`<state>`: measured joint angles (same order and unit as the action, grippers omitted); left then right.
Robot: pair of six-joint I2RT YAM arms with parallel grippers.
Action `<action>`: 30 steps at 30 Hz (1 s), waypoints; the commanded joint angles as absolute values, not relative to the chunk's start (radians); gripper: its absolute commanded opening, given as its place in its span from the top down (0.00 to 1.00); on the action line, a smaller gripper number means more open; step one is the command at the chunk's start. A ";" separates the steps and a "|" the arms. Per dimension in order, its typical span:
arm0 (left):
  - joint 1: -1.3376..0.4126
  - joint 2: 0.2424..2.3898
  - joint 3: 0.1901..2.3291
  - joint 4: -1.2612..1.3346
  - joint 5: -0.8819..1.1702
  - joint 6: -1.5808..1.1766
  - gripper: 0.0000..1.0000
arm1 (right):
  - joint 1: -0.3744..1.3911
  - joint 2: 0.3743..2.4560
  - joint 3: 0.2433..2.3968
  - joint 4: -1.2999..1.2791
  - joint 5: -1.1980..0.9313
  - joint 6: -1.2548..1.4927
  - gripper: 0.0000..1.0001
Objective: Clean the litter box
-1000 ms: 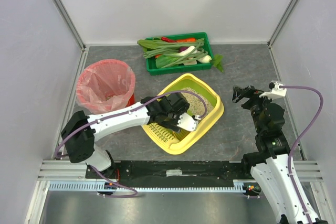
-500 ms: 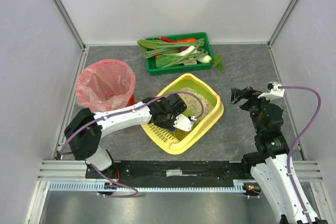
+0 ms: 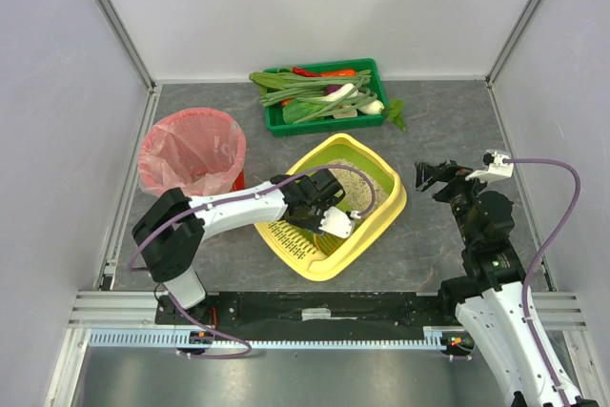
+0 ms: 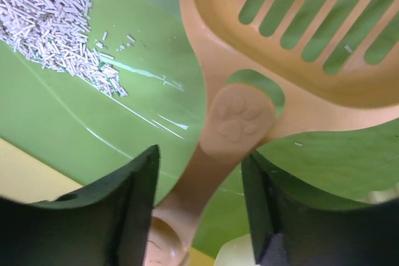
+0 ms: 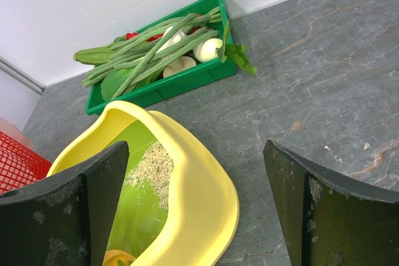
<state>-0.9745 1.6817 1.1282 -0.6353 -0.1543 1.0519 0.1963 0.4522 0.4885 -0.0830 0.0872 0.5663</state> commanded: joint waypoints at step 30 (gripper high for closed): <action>-0.977 1.680 1.321 -0.848 -0.319 0.643 0.97 | 0.204 0.479 0.466 -0.055 0.087 0.574 0.02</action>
<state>-0.9749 1.6882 1.2915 -0.7818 -0.2390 0.7807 0.1993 0.4694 0.4656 -0.0837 0.0940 0.5663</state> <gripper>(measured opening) 0.274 0.976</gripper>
